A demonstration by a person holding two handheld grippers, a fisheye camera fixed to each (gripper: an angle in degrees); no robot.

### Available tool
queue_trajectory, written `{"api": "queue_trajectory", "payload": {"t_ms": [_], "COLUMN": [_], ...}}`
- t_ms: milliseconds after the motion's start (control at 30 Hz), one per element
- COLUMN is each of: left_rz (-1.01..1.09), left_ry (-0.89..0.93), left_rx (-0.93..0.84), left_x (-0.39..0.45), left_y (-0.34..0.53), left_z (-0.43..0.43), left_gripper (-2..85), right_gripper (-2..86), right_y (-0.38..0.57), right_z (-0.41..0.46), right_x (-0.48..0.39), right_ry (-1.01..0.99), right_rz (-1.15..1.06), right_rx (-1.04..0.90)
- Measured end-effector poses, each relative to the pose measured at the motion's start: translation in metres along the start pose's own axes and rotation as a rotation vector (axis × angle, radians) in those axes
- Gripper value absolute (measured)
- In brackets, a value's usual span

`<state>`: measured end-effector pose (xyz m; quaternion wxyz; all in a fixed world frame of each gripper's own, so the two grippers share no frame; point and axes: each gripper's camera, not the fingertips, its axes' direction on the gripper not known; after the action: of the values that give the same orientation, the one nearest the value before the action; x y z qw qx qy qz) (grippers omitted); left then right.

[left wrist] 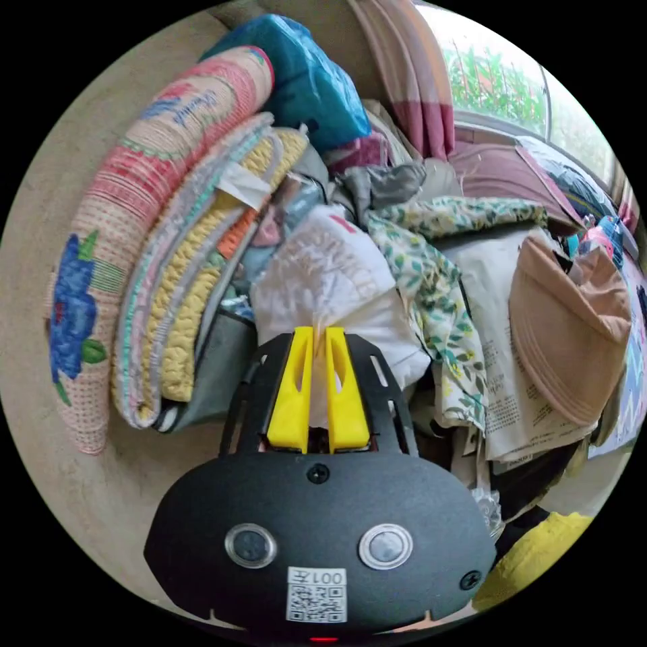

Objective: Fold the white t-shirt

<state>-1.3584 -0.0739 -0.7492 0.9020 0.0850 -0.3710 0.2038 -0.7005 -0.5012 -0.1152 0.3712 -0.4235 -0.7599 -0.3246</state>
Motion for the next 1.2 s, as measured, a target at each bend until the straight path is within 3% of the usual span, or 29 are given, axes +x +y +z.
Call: {"api": "queue_trajectory", "payload": {"t_ms": [133, 300, 467, 600, 867, 1067, 1200], "left_rz": [-0.024, -0.047, 0.109, 0.216, 0.439, 0.606, 0.737], "left_ry": [-0.158, -0.186, -0.314, -0.288, 0.031, 0.352, 0.587], "left_rx": [0.153, 0.458, 0.759, 0.906, 1.113, 1.147, 1.101], "left_x": [-0.033, -0.059, -0.003, 0.052, 0.237, 0.426, 0.559], "left_y": [-0.015, -0.029, -0.047, -0.057, -0.068, -0.064, -0.079], "left_z": [-0.077, -0.213, -0.378, -0.479, -0.645, -0.690, -0.696], "left_gripper": [-1.2, -1.2, -1.2, -1.2, -1.0, -1.1, -1.1], "right_gripper": [0.7, 0.7, 0.7, 0.7, 0.7, 0.6, 0.6], "right_y": [0.010, 0.034, 0.066, 0.106, 0.245, 0.398, 0.503], "right_z": [-0.009, -0.024, -0.045, -0.082, -0.211, -0.344, -0.428], "right_x": [-0.015, -0.030, -0.045, -0.063, -0.105, -0.133, -0.149], "right_ry": [0.029, 0.025, 0.020, 0.047, 0.238, 0.437, 0.503], "right_rz": [0.013, 0.074, 0.122, 0.145, 0.222, 0.321, 0.483], "right_rx": [0.025, 0.089, 0.158, 0.235, 0.384, 0.430, 0.357]}}
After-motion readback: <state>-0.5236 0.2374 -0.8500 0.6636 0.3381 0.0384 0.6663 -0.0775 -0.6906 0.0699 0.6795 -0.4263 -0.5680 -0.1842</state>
